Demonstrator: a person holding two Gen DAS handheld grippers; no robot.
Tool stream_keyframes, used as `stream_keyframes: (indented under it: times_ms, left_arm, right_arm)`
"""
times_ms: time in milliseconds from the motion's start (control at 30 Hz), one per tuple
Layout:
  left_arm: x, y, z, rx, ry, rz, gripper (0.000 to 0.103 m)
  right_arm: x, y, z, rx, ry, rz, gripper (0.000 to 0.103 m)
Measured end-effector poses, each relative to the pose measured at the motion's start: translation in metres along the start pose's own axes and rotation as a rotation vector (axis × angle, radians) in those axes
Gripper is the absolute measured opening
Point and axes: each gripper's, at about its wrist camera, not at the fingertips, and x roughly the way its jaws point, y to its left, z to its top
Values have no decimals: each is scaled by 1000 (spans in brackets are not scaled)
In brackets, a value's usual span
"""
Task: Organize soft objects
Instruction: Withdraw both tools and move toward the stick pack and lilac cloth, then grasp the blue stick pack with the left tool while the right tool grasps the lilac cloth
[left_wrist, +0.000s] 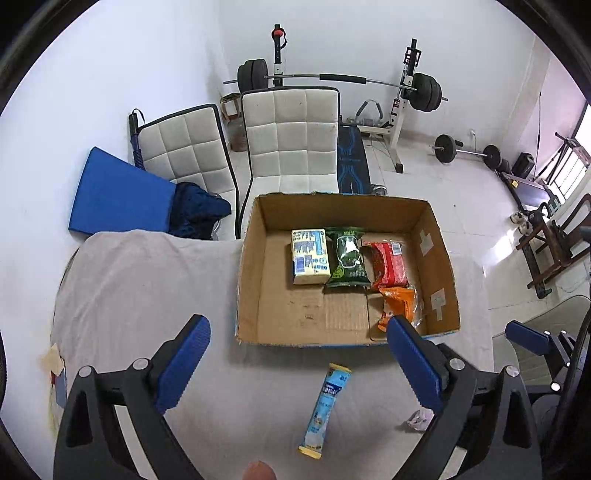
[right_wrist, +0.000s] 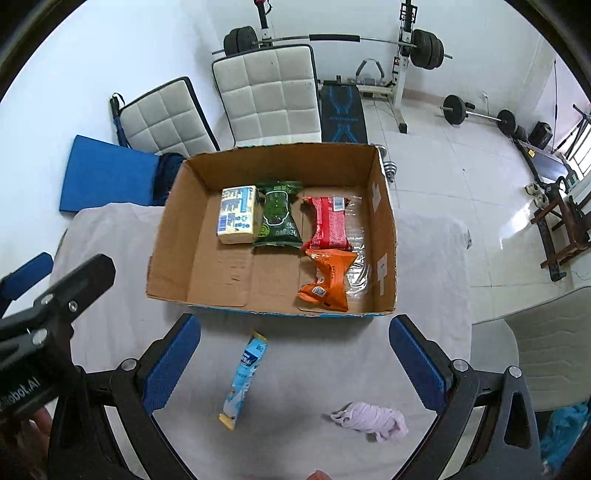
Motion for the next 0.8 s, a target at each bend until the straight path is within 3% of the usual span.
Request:
stream_keyframes:
  times_ms: [233,433,533,700,800]
  left_arm:
    - [16,4,-45,-59,96,-2,98]
    - [65,2,-101,-92,279,-22,98]
    - [83,-2,-125,-87,343,-19,98]
    - [107,-7,-154,-71,422,-13,98]
    - [119,-9,-166,-66,456,-6,98]
  right_arm:
    - [17,-55,-41,188,116,35,103]
    - [74,-114,-103,293,291,-20,103]
    - [100,-123,-126,244,360,-46,103]
    - [129,-92,-154,-97,445,-99,103]
    - [150,-75,-169,-289,502,-178,103]
